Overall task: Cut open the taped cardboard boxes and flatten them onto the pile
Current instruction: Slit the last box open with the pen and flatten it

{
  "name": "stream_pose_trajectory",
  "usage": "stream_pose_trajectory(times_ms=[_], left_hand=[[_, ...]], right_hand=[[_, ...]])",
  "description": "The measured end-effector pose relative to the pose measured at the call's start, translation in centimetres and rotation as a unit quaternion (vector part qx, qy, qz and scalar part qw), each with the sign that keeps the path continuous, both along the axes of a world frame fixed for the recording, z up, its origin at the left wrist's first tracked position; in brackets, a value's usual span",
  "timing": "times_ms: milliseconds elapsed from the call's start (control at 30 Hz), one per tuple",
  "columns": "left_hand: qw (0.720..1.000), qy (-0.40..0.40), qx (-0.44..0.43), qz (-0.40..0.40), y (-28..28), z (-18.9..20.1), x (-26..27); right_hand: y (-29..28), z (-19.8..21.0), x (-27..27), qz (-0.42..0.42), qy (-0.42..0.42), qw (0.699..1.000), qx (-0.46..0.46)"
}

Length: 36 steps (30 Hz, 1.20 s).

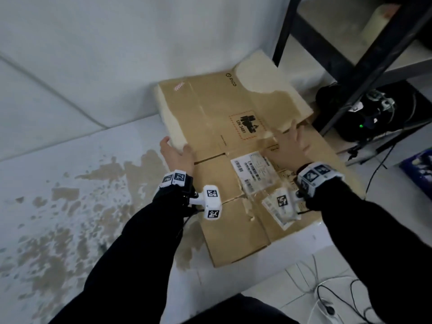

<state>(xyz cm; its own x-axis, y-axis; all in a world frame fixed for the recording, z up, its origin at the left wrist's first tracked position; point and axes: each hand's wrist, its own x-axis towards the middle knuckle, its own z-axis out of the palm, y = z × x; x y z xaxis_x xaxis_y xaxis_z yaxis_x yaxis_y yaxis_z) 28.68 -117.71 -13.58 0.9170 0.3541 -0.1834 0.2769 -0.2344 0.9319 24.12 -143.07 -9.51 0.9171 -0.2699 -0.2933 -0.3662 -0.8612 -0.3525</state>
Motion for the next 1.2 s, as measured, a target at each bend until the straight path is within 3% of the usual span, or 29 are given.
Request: stream_pose_trajectory(times_ms=[100,233,433,567,700,767,867,933,1000,1067,1133,1200], left_hand=[[0.993,-0.018,0.033,-0.108,-0.1,-0.7,-0.7],[0.957,0.099,0.156,-0.225,0.5,-1.0,-0.4],[0.944,0.1,0.163,-0.269,1.7,-0.3,-0.7],[0.968,0.088,0.076,-0.224,5.8,-0.1,-5.5],[0.986,0.119,0.023,-0.113,11.5,-1.4,-15.6],[0.988,0.148,-0.007,-0.045,14.3,-2.1,-22.1],[0.974,0.205,-0.084,0.037,18.1,-3.4,-32.3],[0.954,0.249,-0.124,0.111,21.1,-5.4,-38.9],[0.927,0.29,-0.141,0.189,24.2,-8.0,-45.3],[0.888,0.328,-0.164,0.278,27.4,-11.2,-51.7],[0.832,0.361,-0.213,0.364,30.5,-14.0,-57.8],[0.765,0.382,-0.283,0.435,33.2,-16.1,-63.4]], right_hand=[[0.5,-1.9,-1.0,0.021,0.092,0.995,0.019],[0.5,-3.0,-0.8,0.026,0.12,0.992,0.011],[0.8,-2.6,-0.4,0.013,0.143,0.99,-0.007],[2.8,-2.4,-1.2,0.042,0.021,0.999,-0.007],[12.4,-1.9,-5.2,0.161,-0.115,0.978,0.064],[17.9,-1.5,-7.9,0.26,-0.135,0.951,0.101],[26.1,-1.3,-12.6,0.378,-0.093,0.892,0.23],[31.8,-1.8,-16.0,0.452,-0.027,0.846,0.28],[37.6,-2.9,-19.8,0.537,0.087,0.794,0.271],[43.7,-4.7,-23.8,0.629,0.215,0.719,0.205],[49.9,-6.6,-27.8,0.717,0.292,0.625,0.106],[56.0,-8.7,-31.4,0.75,0.339,0.566,0.044]])
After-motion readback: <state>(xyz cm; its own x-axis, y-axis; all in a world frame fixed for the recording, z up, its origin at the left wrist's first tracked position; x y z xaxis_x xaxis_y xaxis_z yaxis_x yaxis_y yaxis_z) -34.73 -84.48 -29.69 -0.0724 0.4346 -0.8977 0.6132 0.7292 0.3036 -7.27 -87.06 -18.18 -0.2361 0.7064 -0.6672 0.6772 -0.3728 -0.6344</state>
